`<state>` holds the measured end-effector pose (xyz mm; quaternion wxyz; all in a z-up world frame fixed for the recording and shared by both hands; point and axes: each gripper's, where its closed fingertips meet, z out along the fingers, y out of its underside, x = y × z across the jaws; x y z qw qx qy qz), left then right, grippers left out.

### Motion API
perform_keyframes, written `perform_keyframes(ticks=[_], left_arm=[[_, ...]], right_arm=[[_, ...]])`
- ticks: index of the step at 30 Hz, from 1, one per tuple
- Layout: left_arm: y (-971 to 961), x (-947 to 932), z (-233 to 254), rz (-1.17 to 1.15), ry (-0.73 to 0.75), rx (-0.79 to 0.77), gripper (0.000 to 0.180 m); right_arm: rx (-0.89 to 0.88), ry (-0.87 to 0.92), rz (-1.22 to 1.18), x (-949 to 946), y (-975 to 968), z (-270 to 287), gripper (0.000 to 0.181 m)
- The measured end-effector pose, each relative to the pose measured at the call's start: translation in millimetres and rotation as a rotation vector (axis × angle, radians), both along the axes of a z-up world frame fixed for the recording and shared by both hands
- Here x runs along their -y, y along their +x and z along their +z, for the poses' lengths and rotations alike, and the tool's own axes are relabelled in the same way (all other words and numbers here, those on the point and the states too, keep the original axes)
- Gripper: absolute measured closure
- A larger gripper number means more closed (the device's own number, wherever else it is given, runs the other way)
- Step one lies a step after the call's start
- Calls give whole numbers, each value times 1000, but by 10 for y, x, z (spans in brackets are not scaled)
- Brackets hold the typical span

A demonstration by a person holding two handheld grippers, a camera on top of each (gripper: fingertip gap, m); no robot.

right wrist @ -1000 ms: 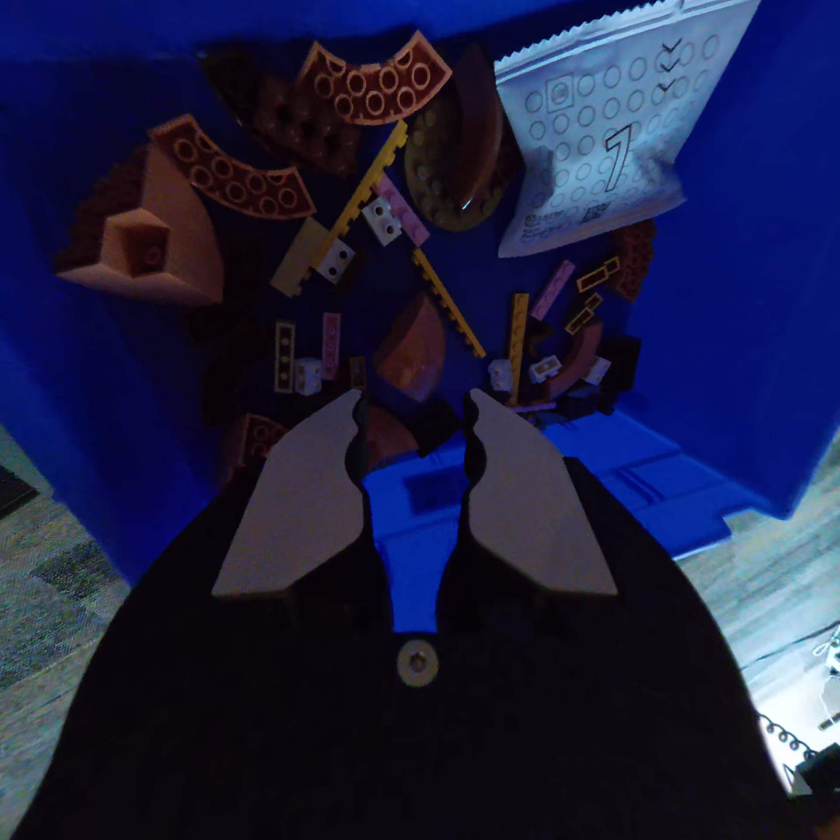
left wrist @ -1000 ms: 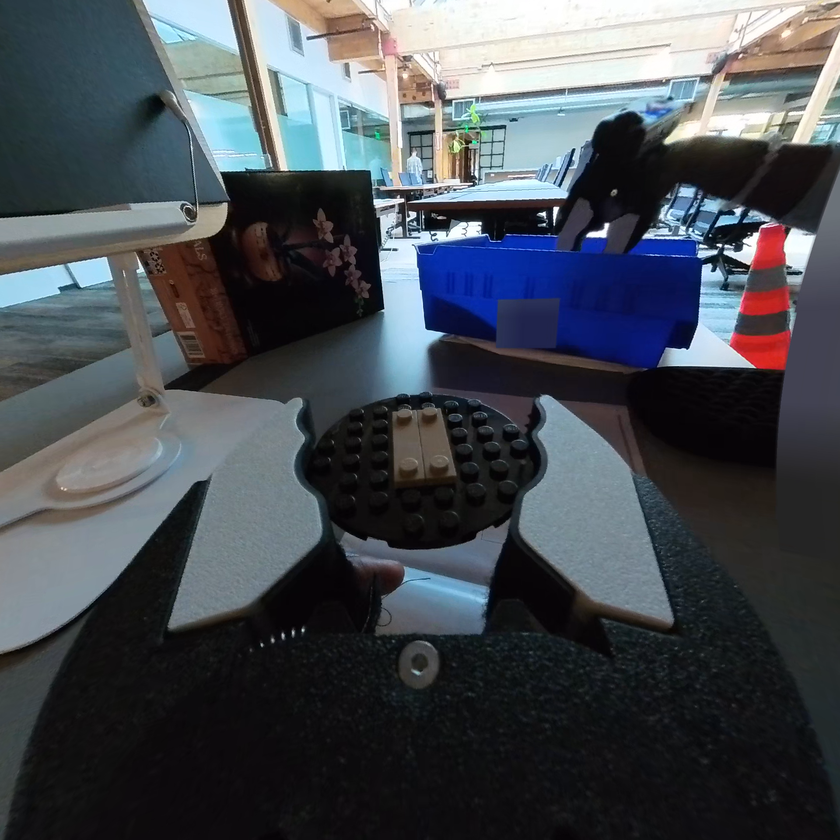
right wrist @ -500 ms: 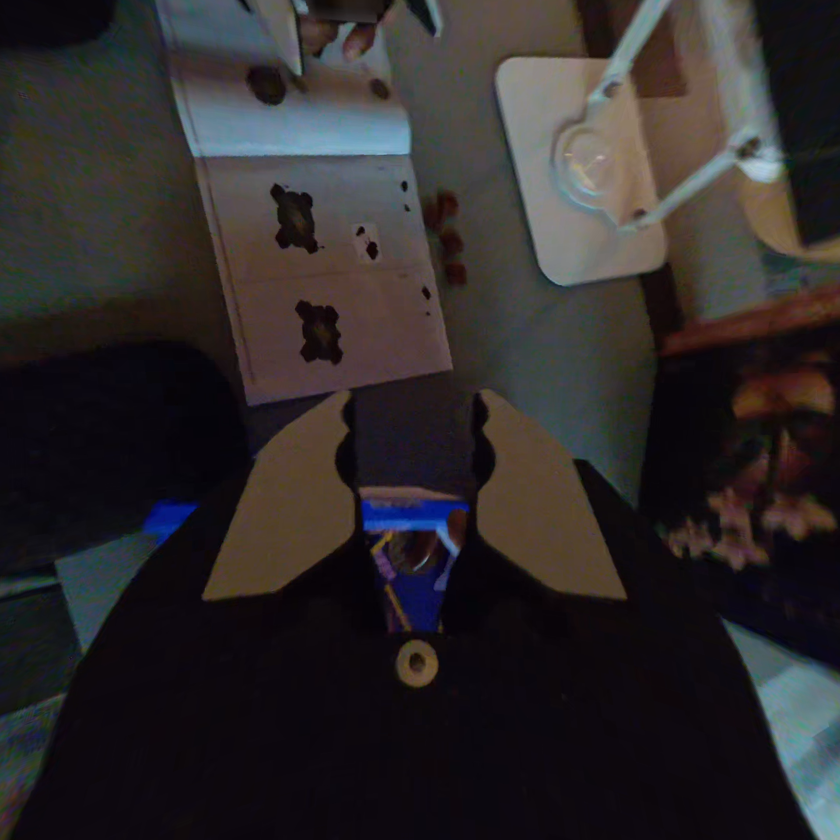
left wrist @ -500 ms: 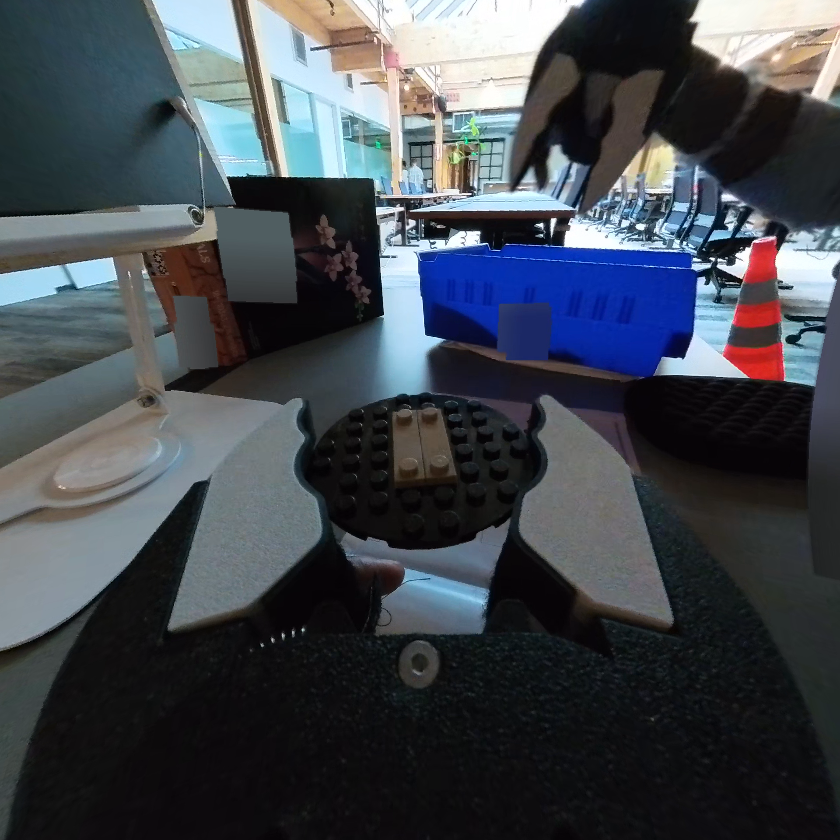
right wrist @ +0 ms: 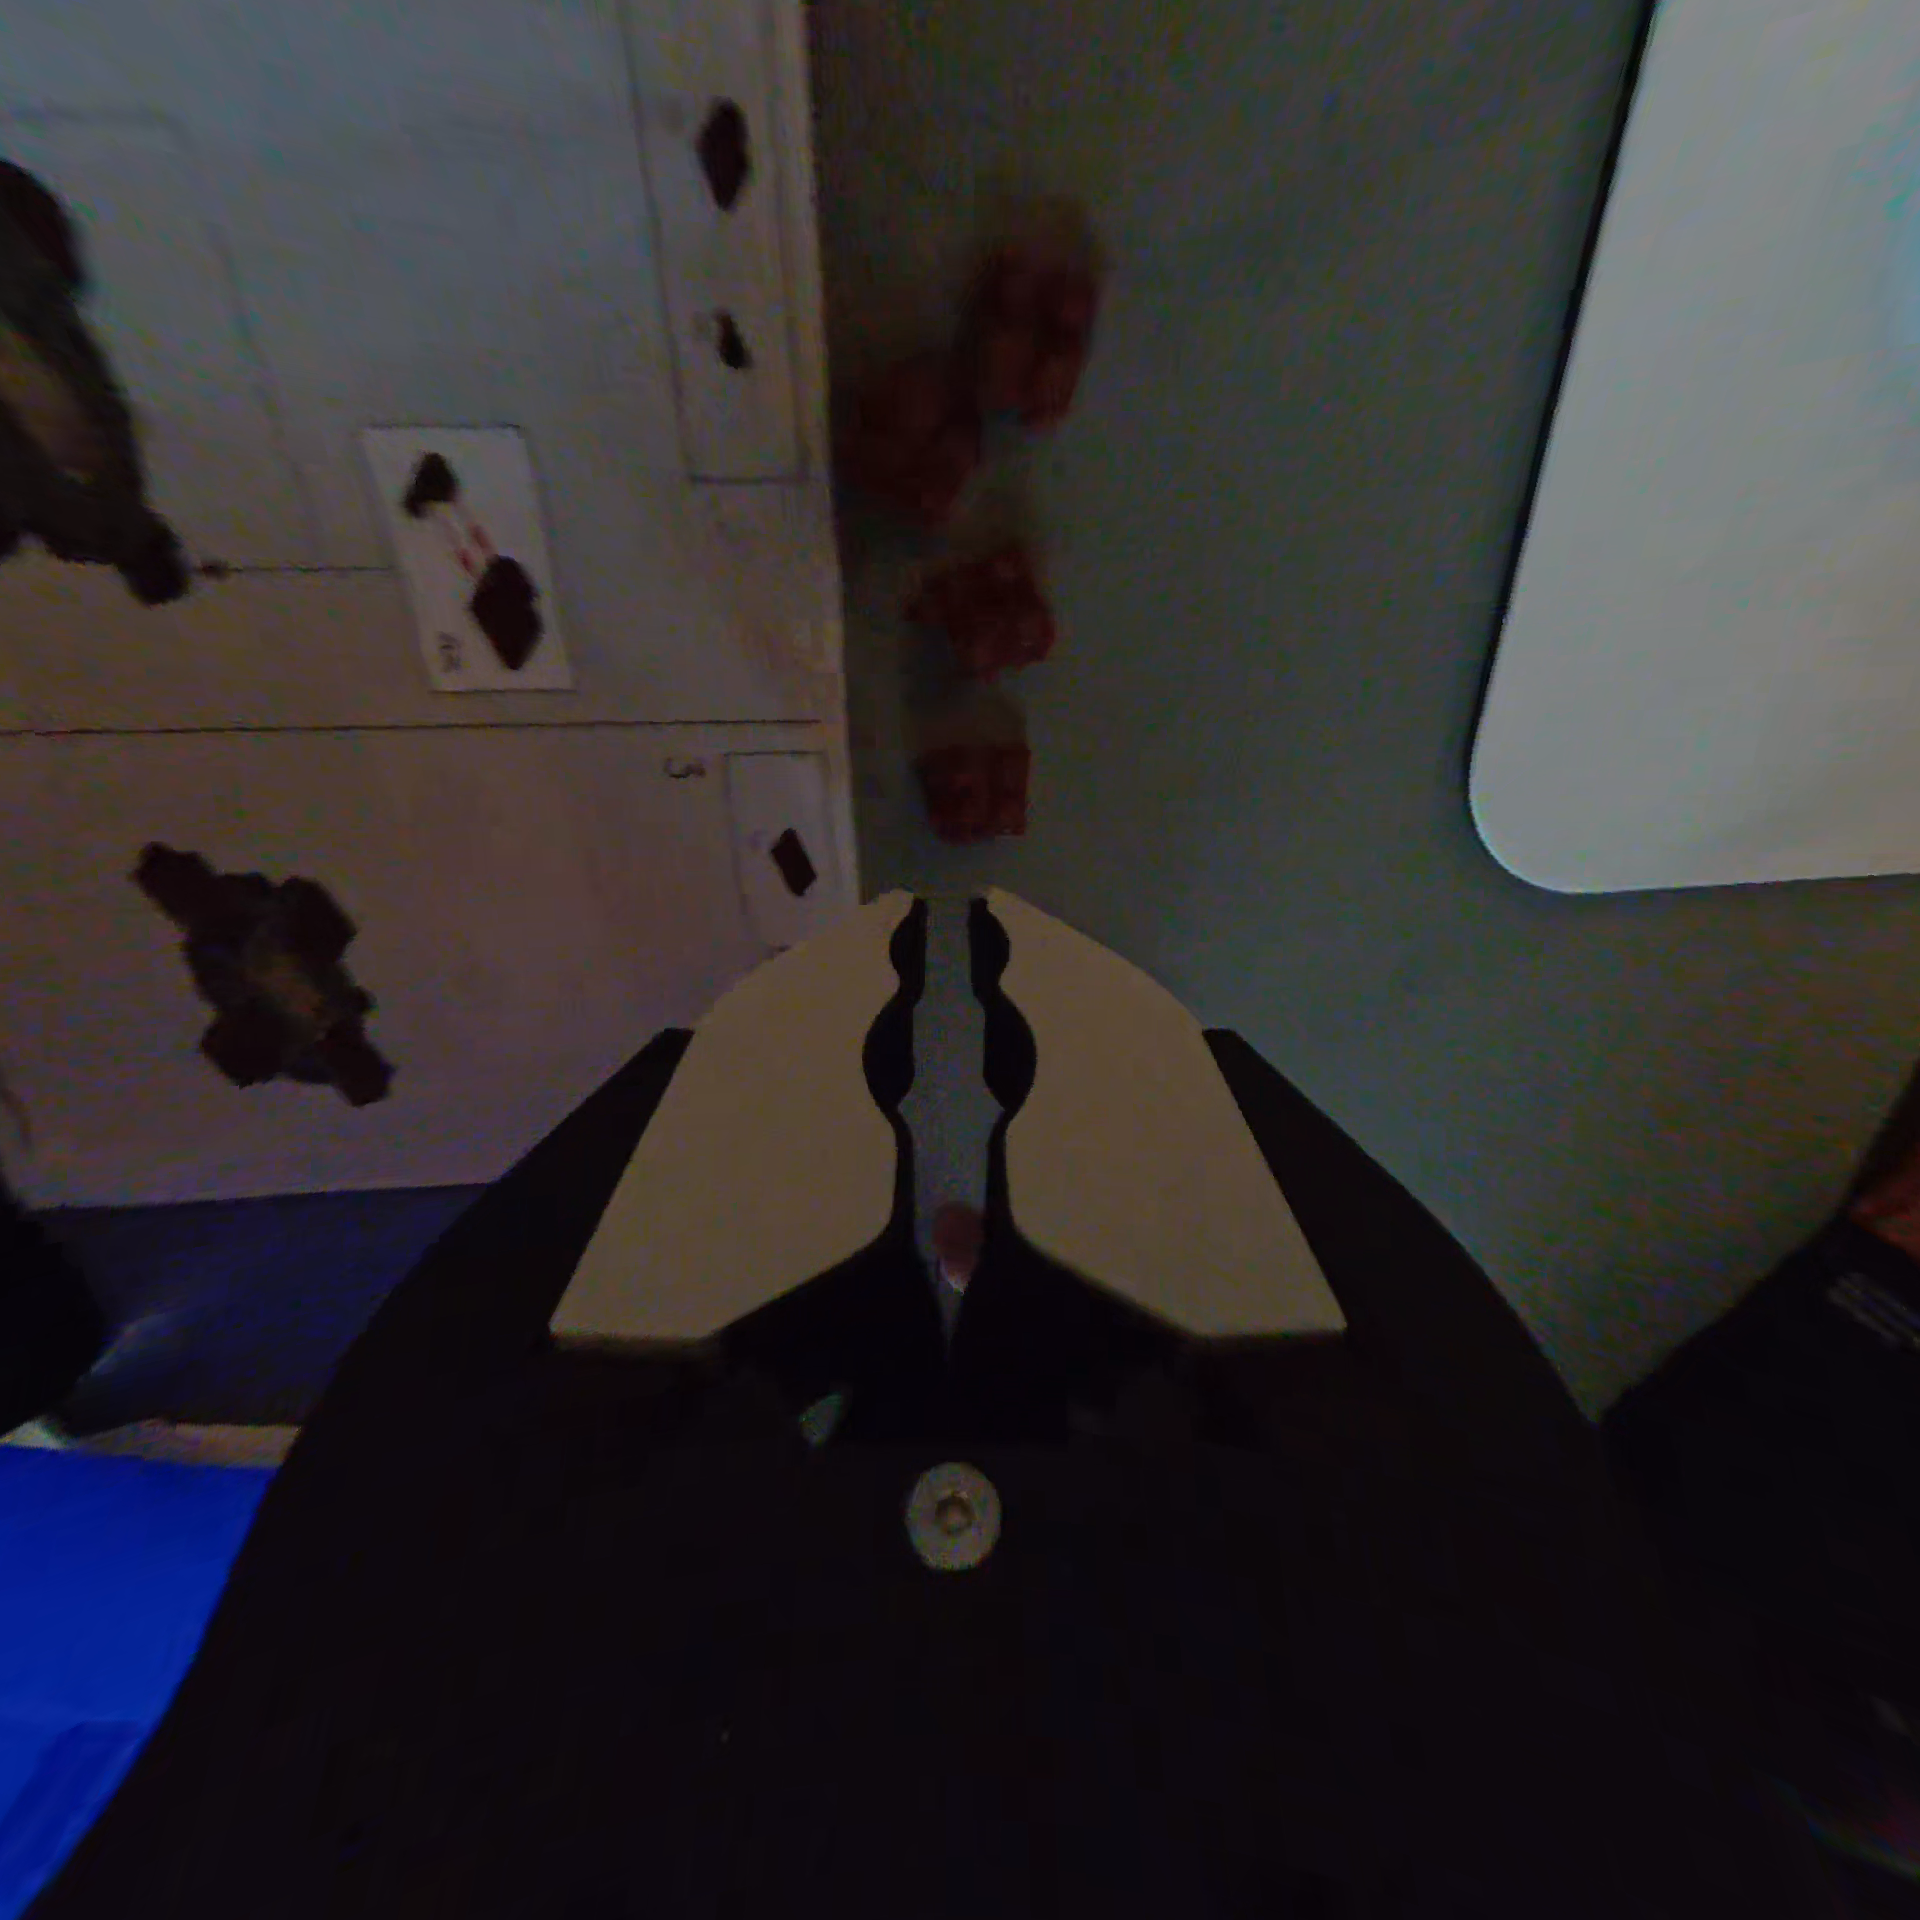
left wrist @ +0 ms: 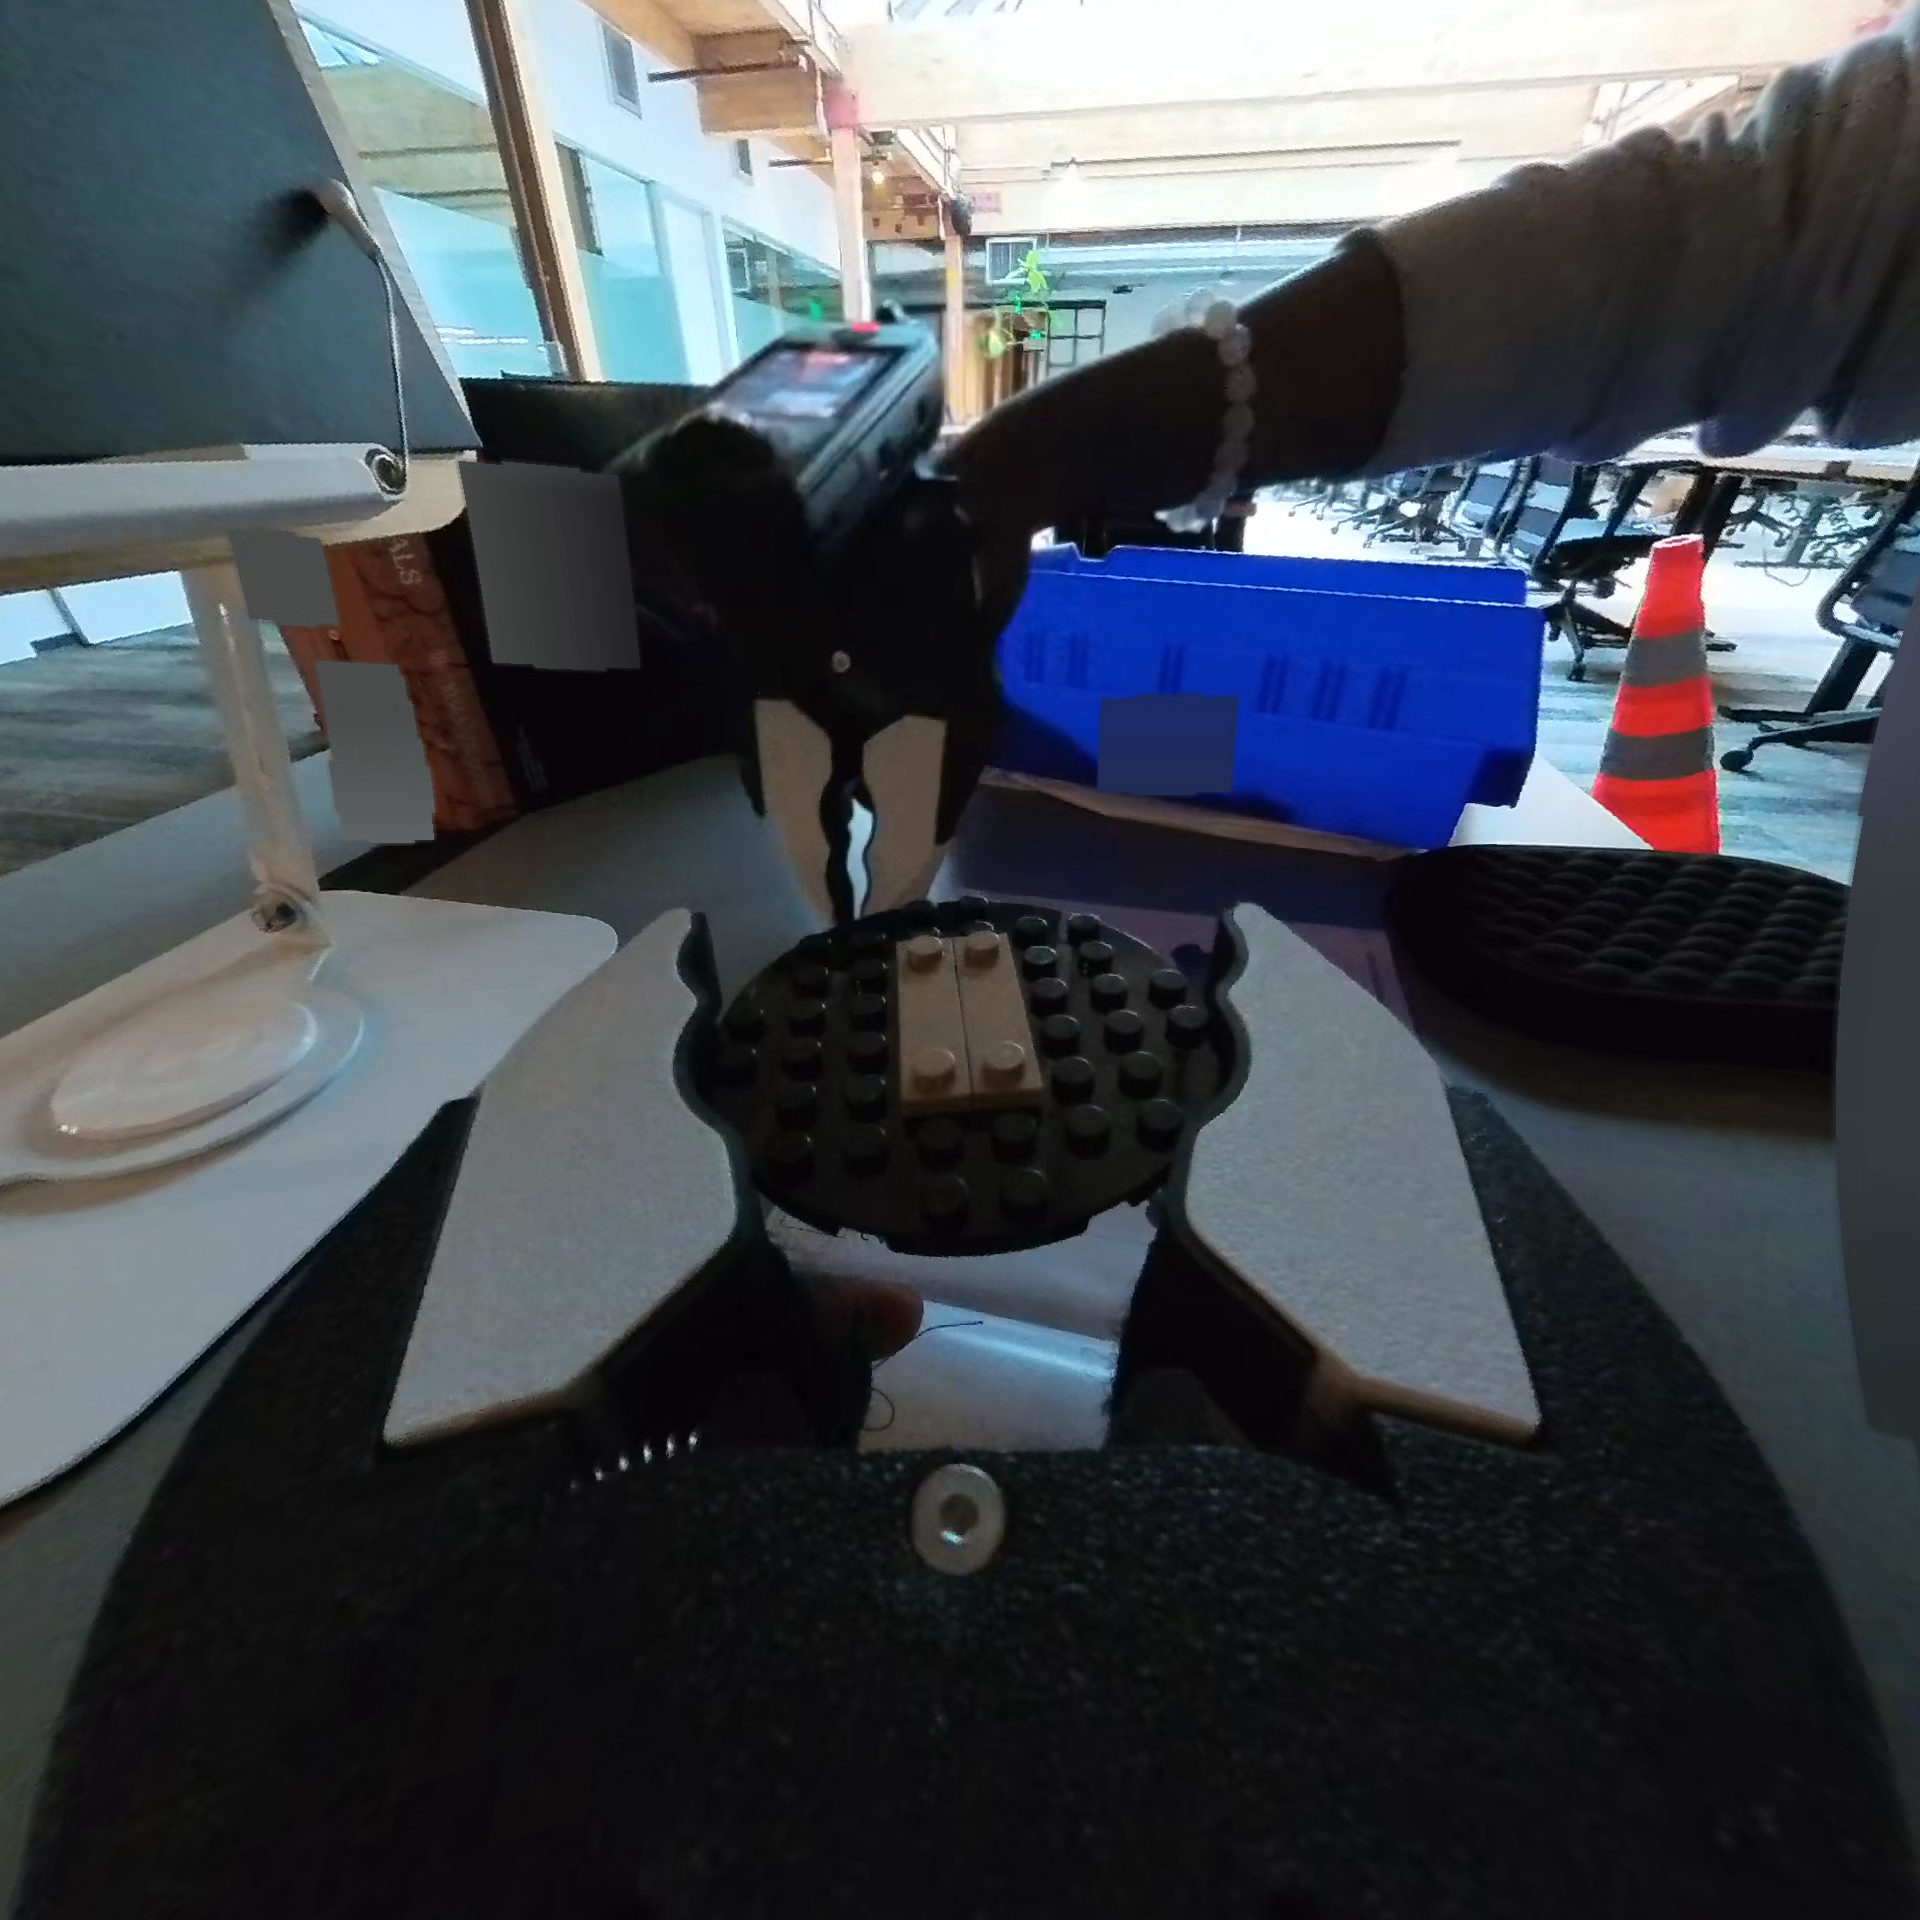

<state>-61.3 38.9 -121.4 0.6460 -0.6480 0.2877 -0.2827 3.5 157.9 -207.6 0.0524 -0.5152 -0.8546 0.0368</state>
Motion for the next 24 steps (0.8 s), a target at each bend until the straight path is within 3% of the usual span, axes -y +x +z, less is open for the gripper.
perform_keyframes(ticks=[24], left_arm=[[9,22,0,-24,-6,3,91]], right_arm=[[-52,-65,69,227,-514,-64,174]])
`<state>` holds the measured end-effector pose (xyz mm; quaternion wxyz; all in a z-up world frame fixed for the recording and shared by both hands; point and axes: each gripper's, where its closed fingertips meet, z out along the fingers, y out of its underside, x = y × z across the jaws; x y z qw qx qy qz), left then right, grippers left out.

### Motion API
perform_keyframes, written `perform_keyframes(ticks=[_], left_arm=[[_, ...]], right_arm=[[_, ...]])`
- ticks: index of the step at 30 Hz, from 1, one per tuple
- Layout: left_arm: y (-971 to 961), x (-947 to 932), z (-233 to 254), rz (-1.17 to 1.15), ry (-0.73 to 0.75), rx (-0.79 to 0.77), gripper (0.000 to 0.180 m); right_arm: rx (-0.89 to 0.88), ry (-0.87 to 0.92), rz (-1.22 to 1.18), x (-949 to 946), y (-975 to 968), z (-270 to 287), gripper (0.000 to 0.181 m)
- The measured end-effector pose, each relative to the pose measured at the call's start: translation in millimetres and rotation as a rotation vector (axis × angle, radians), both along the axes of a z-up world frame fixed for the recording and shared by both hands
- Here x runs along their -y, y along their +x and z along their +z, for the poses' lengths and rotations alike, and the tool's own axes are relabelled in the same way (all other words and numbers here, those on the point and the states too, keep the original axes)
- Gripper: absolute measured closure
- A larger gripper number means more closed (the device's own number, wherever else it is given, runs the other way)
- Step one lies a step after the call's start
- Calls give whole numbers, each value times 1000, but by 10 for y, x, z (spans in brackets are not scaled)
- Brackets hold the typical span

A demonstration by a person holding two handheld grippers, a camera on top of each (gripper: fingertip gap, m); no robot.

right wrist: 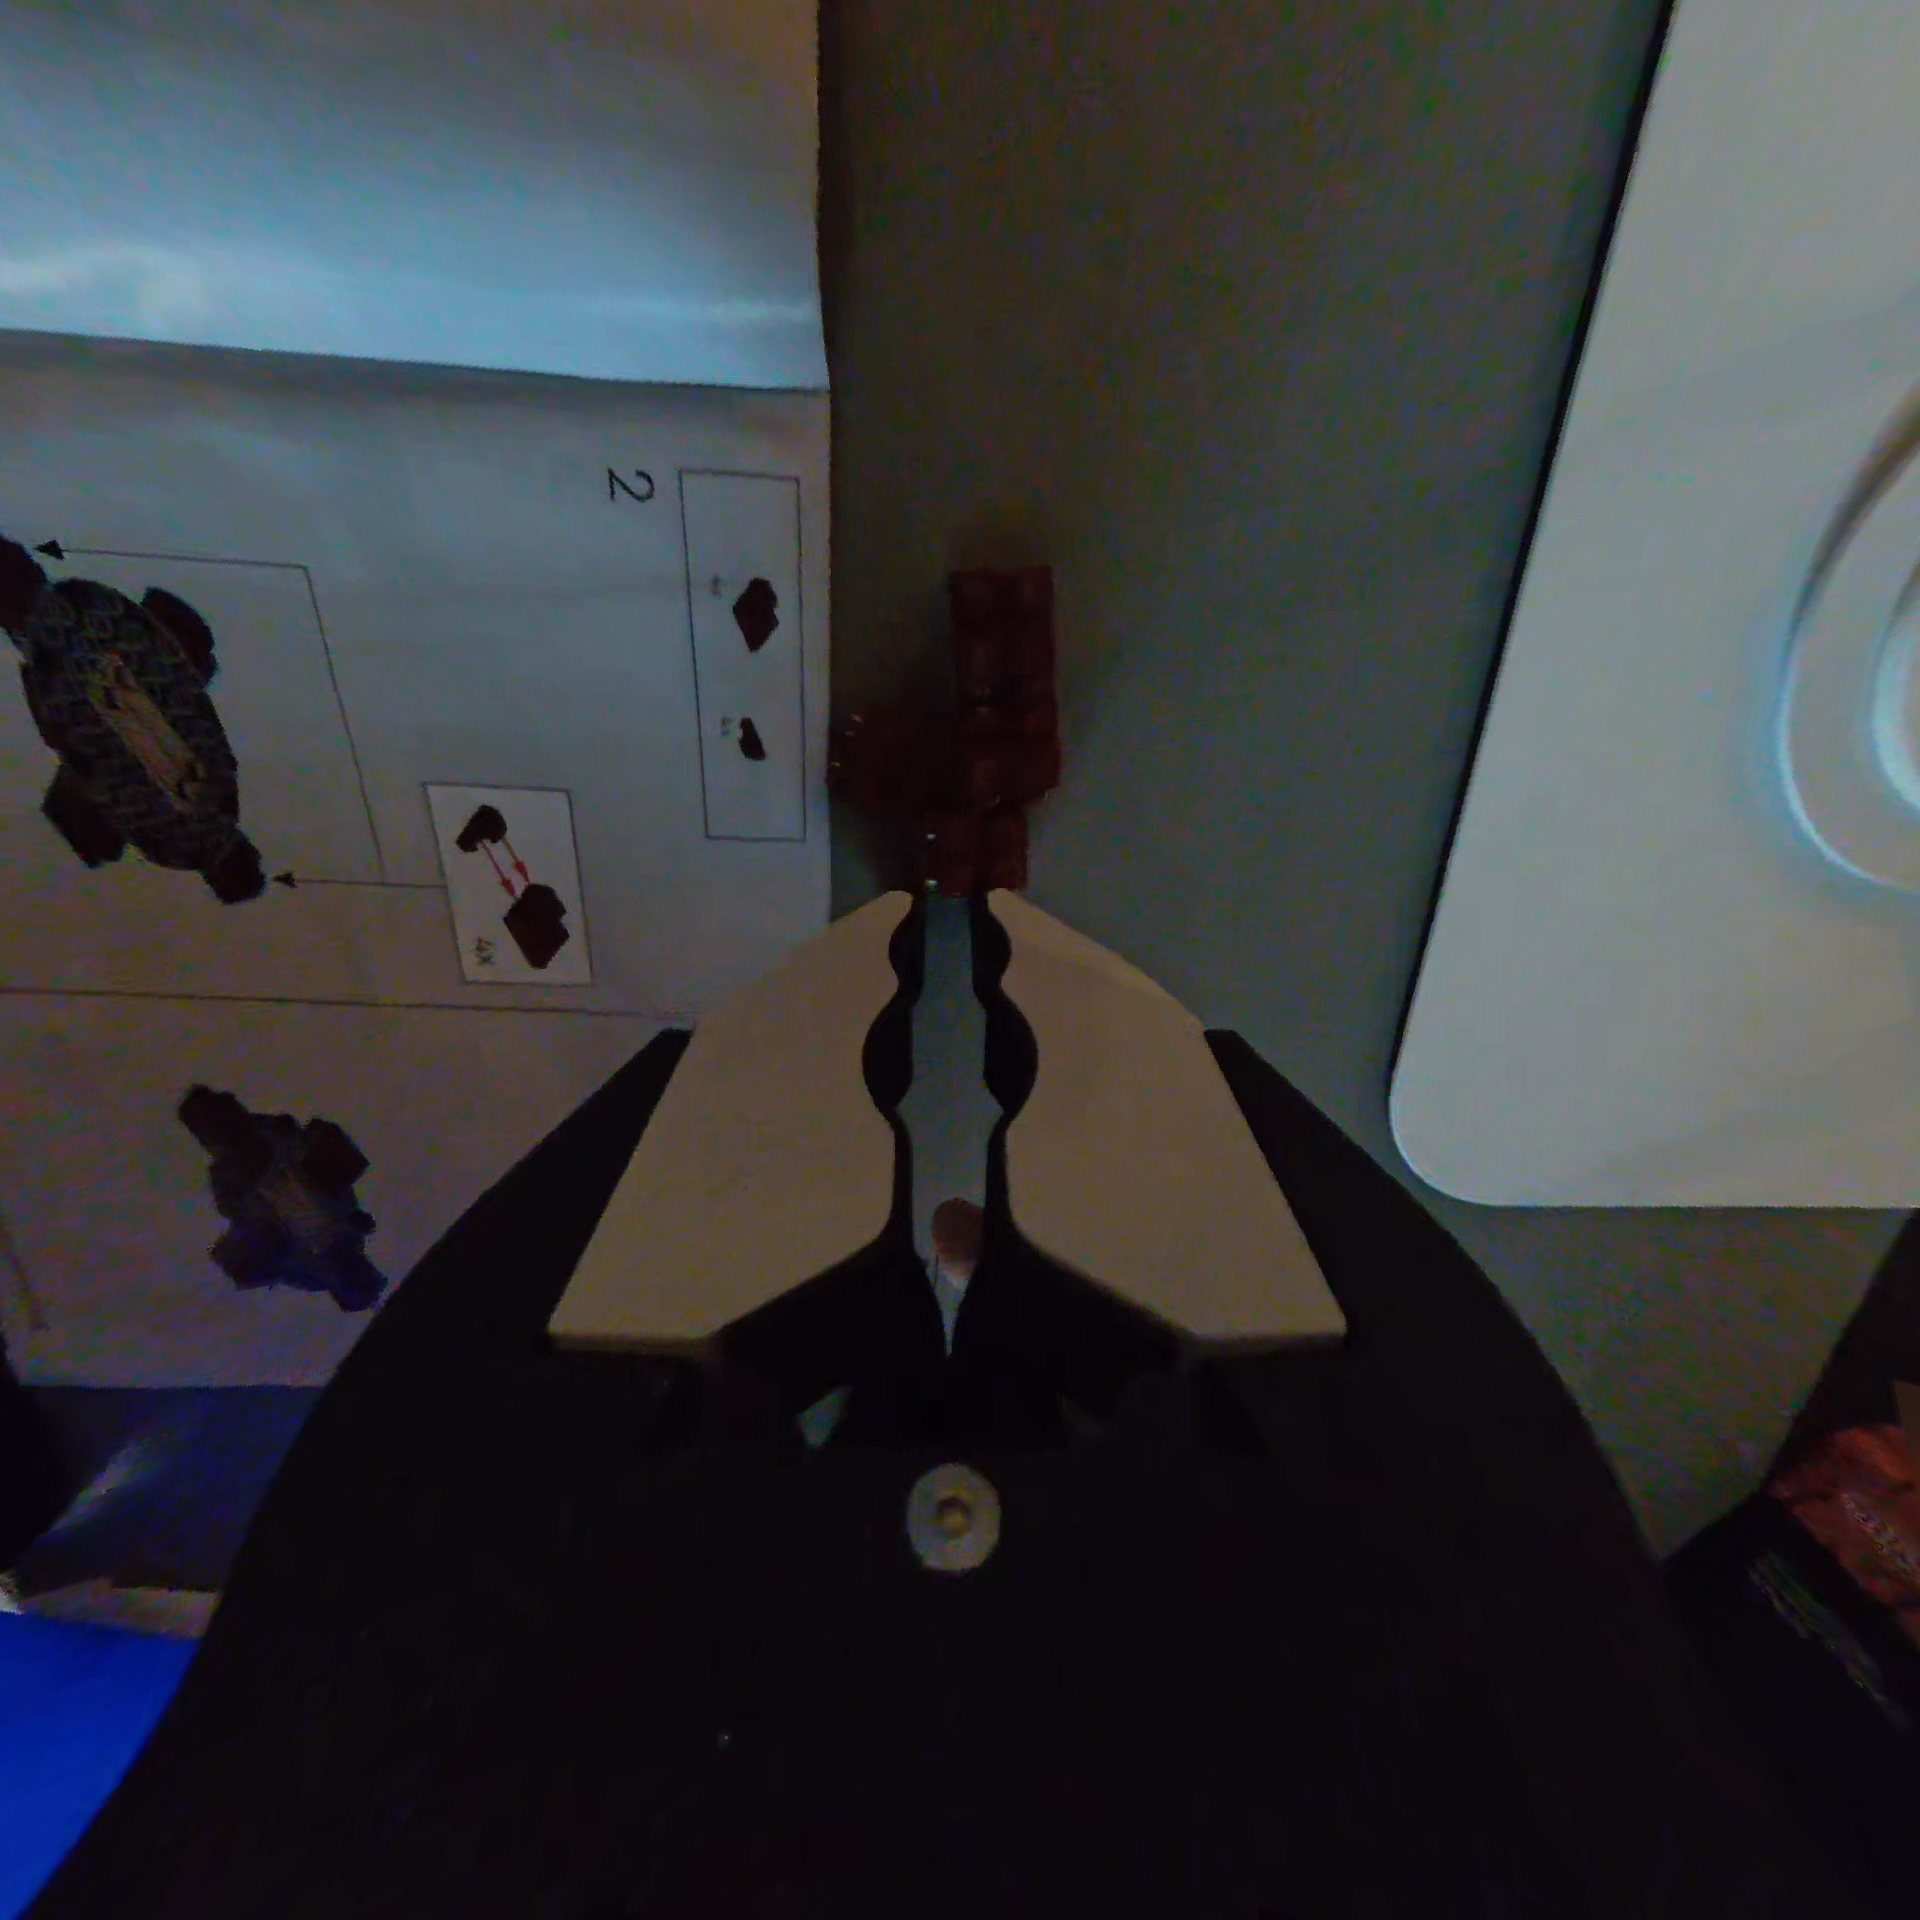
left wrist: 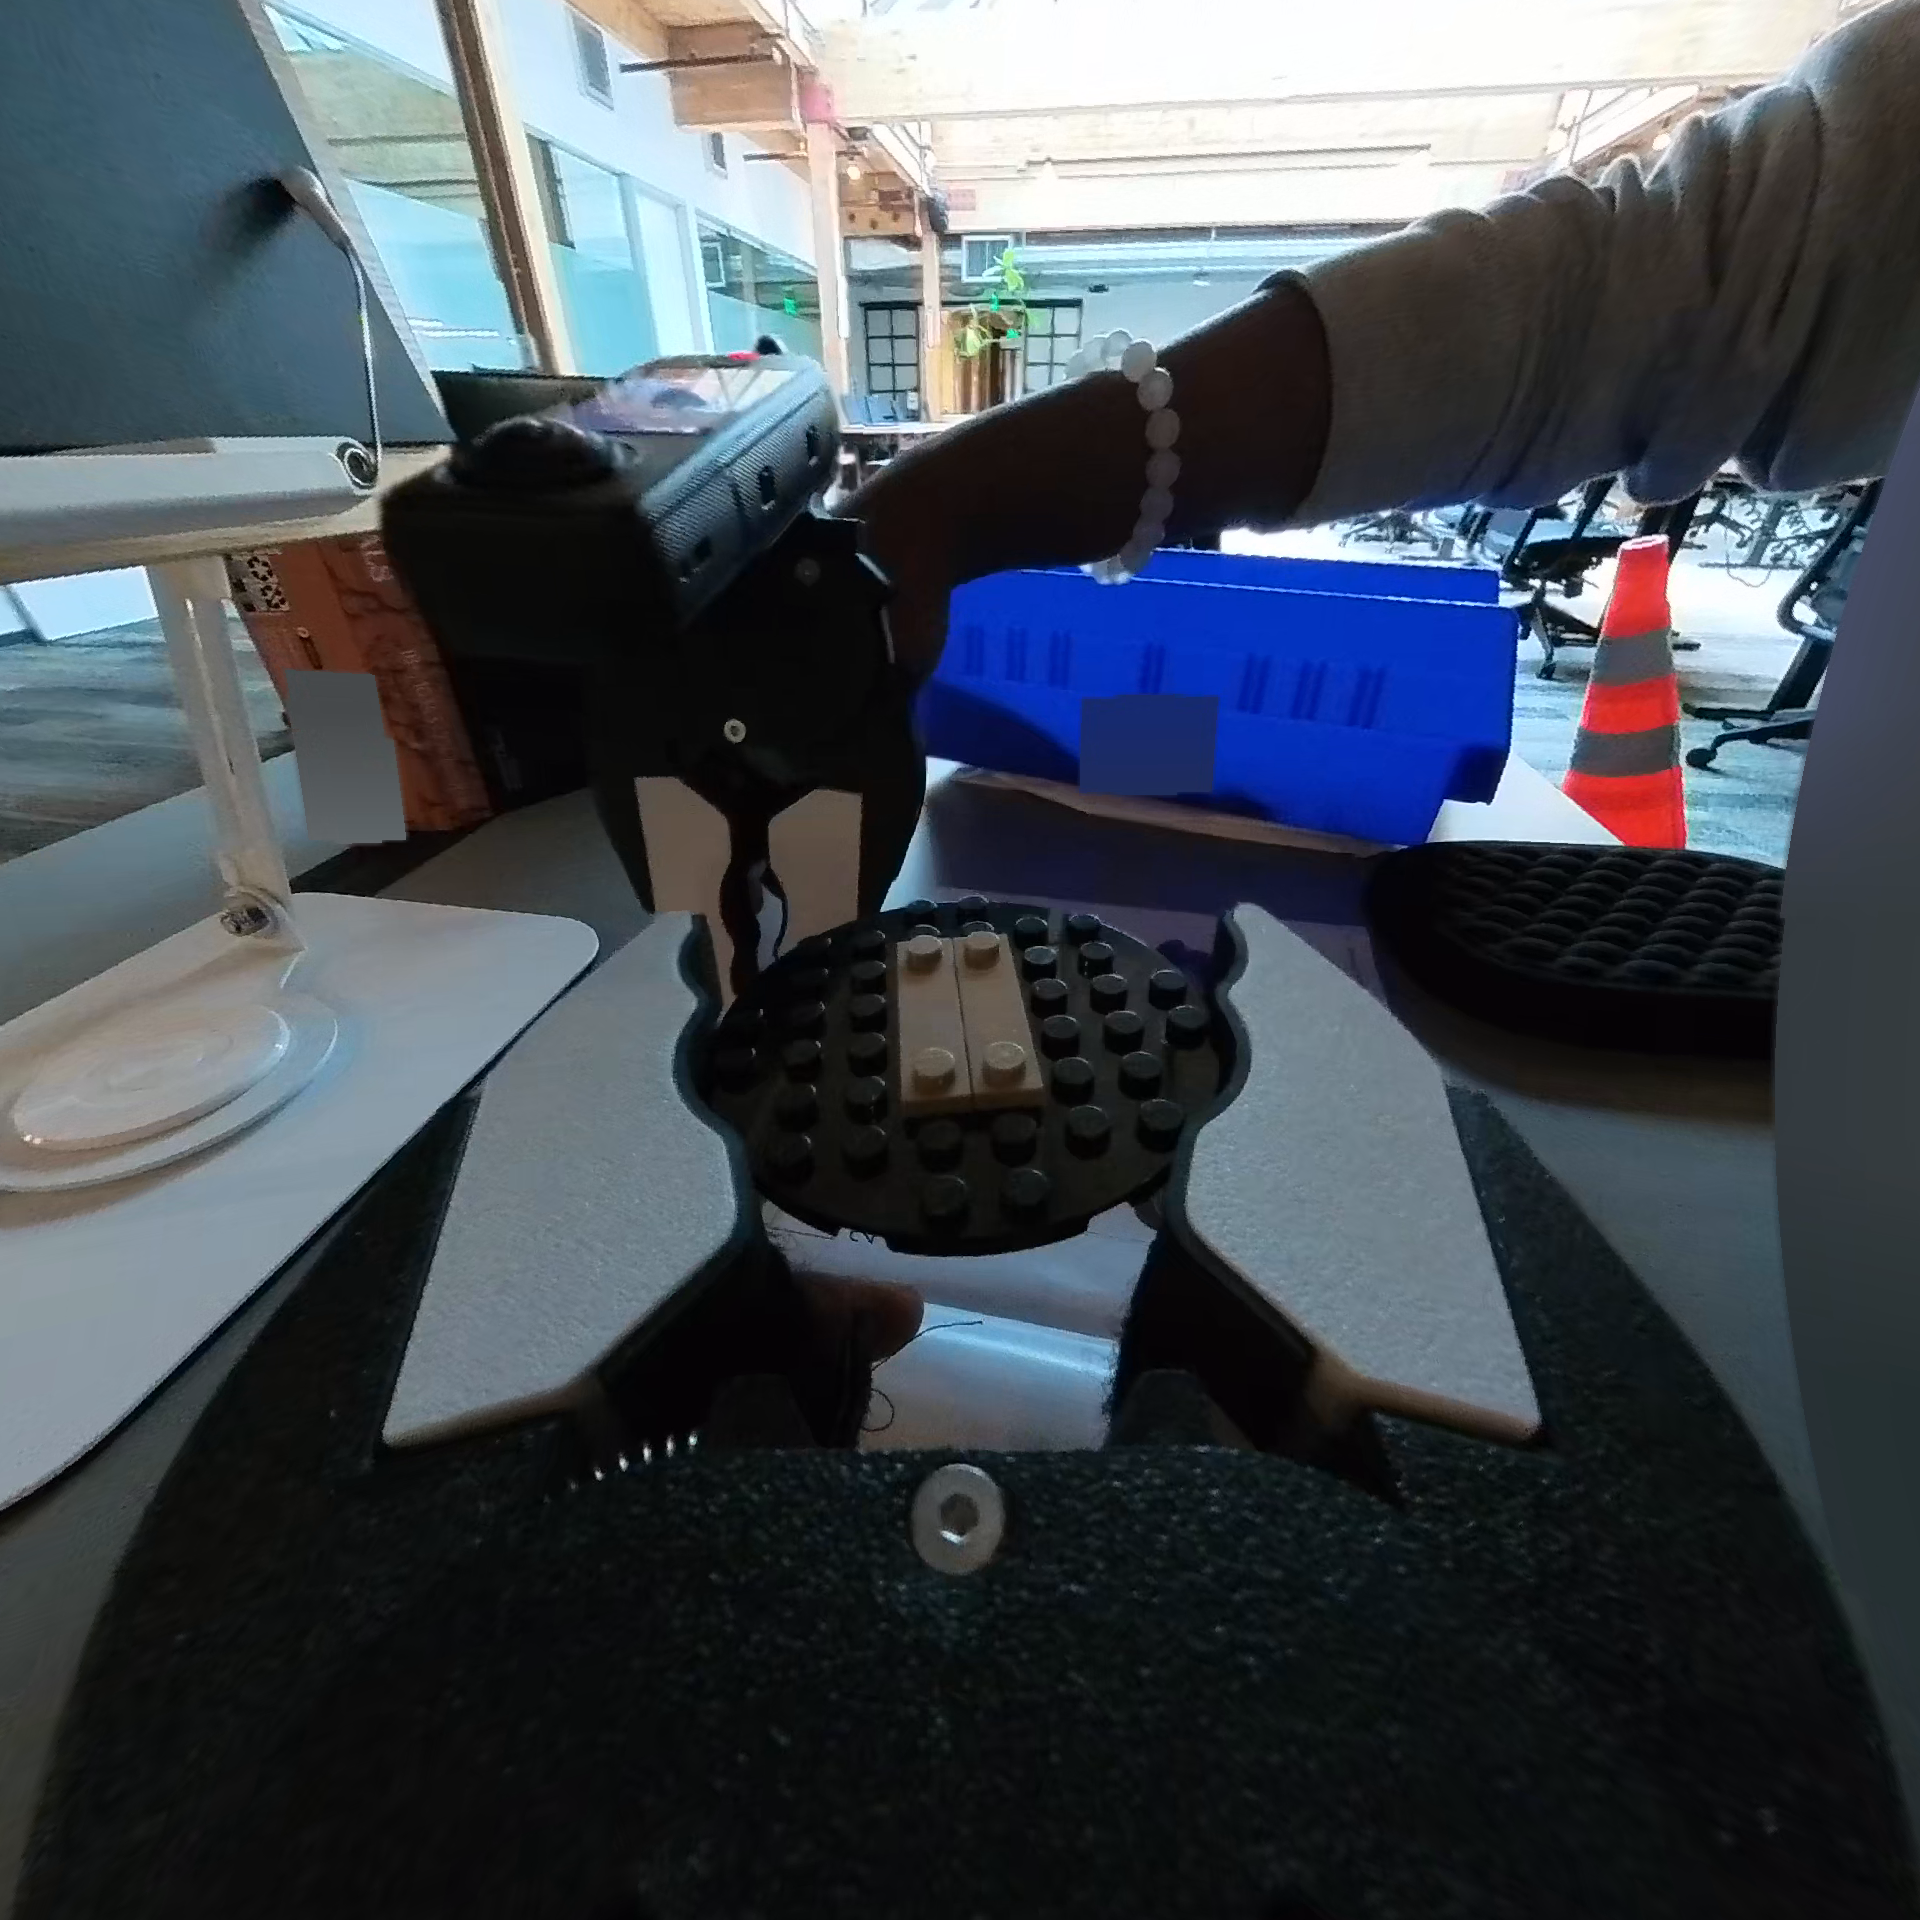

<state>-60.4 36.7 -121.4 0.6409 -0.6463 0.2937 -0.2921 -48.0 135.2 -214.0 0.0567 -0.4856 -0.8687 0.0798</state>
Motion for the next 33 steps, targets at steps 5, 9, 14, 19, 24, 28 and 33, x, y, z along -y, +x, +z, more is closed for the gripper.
perform_keyframes(ticks=[5,9,14,19,24,28,33], left_arm=[[2,1,3,-2,-1,5,91],[6,-8,-10,-4,-1,-4,91],[11,-3,-14,-4,-4,-7,91],[5,-16,-2,3,-2,-2,91],[-38,-9,41,15,4,33,91],[-120,-44,216,65,19,53,91],[-445,-116,342,324,-23,-105,91]], right_arm=[[-23,-10,4,58,-89,2,174],[-39,-24,-4,96,-146,2,173],[-117,-25,-46,70,-170,212,170],[-147,-133,1,271,120,460,151],[-114,-202,86,510,460,241,141],[-90,-150,145,652,657,64,129],[-121,-100,201,782,755,13,136]])
